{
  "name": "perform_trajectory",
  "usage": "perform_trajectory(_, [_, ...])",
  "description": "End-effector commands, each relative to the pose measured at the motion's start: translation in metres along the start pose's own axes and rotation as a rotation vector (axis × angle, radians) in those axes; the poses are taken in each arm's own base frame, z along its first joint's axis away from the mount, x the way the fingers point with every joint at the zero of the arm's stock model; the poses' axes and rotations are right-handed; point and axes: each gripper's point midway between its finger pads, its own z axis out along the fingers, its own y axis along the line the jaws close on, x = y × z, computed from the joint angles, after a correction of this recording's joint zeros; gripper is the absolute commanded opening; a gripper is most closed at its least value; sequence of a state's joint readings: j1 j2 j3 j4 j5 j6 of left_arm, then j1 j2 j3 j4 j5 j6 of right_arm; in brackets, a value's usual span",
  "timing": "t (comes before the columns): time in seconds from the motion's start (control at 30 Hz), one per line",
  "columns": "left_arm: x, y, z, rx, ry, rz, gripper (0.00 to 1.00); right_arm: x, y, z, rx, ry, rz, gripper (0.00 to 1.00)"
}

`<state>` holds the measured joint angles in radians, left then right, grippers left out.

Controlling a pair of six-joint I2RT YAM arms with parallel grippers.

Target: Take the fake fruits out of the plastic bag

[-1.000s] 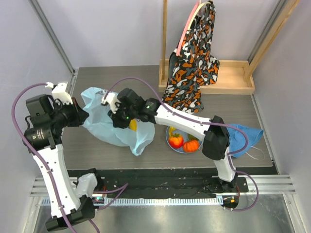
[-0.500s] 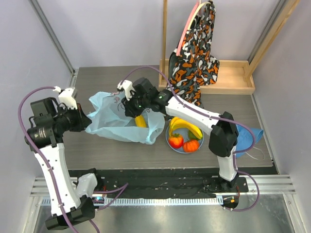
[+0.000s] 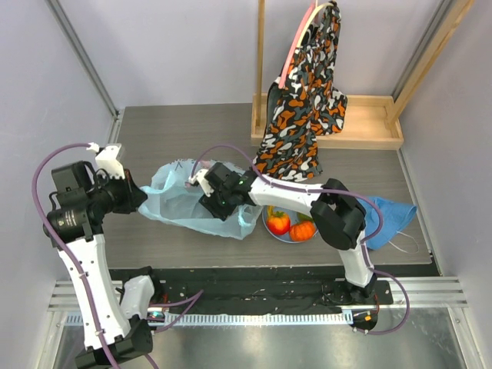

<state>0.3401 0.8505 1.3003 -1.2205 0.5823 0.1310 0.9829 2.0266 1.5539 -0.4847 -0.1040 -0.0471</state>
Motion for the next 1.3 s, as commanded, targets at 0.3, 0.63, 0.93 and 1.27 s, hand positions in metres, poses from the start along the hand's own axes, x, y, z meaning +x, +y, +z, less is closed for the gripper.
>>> perform_trajectory(0.3, [0.000, -0.008, 0.002, 0.053, -0.013, 0.007, 0.00, -0.053, -0.035, -0.027, 0.230, -0.165, 0.036, 0.71])
perform_trajectory(0.63, [0.005, -0.009, 0.005, 0.064, 0.009, -0.010, 0.00, -0.069, -0.061, 0.018, 0.300, -0.156, 0.047, 0.86])
perform_trajectory(0.93, [0.007, -0.008, 0.006, 0.061, 0.013, -0.004, 0.00, -0.069, -0.078, 0.023, 0.308, -0.147, 0.052, 0.73])
perform_trajectory(1.27, [-0.002, 0.001, 0.019, 0.051, -0.015, -0.047, 0.00, -0.148, -0.020, -0.094, 0.023, -0.398, -0.129, 0.38])
